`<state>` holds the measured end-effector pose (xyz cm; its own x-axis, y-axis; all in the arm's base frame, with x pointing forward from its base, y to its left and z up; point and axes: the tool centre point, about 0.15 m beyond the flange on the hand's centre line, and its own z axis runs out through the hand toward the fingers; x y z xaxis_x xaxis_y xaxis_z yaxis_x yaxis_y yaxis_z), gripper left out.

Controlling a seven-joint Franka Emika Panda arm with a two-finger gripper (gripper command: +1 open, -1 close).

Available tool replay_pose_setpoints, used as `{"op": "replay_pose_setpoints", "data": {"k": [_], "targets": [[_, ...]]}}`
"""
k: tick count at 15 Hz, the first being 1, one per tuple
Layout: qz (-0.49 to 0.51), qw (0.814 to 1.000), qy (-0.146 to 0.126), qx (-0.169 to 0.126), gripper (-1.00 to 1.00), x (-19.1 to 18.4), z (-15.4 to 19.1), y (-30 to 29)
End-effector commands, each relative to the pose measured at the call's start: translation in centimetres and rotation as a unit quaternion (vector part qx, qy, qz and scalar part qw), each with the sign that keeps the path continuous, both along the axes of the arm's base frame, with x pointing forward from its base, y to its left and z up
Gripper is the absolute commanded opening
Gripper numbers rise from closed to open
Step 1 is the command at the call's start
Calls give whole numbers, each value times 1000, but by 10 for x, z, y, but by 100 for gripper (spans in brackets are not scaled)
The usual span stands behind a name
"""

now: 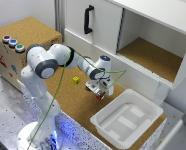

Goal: Grasp the pink block, then turn it right

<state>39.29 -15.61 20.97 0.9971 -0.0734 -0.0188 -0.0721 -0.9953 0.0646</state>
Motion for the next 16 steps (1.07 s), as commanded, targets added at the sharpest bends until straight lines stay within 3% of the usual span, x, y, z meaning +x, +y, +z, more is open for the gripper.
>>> {"op": "replay_pose_setpoints", "data": {"k": [1, 4, 8, 10, 11, 16], "targets": [[115, 993, -8, 12, -100, 9, 27, -11], [147, 989, -4, 27, -100, 12, 34, -6], [106, 994, 2, 22, -100, 20, 41, -5], [69, 996, 9, 57, -100, 27, 36, -10], [55, 997, 19, 51, -100, 29, 36, -11], [-99, 993, -11, 65, -100, 13, 47, -13]]}}
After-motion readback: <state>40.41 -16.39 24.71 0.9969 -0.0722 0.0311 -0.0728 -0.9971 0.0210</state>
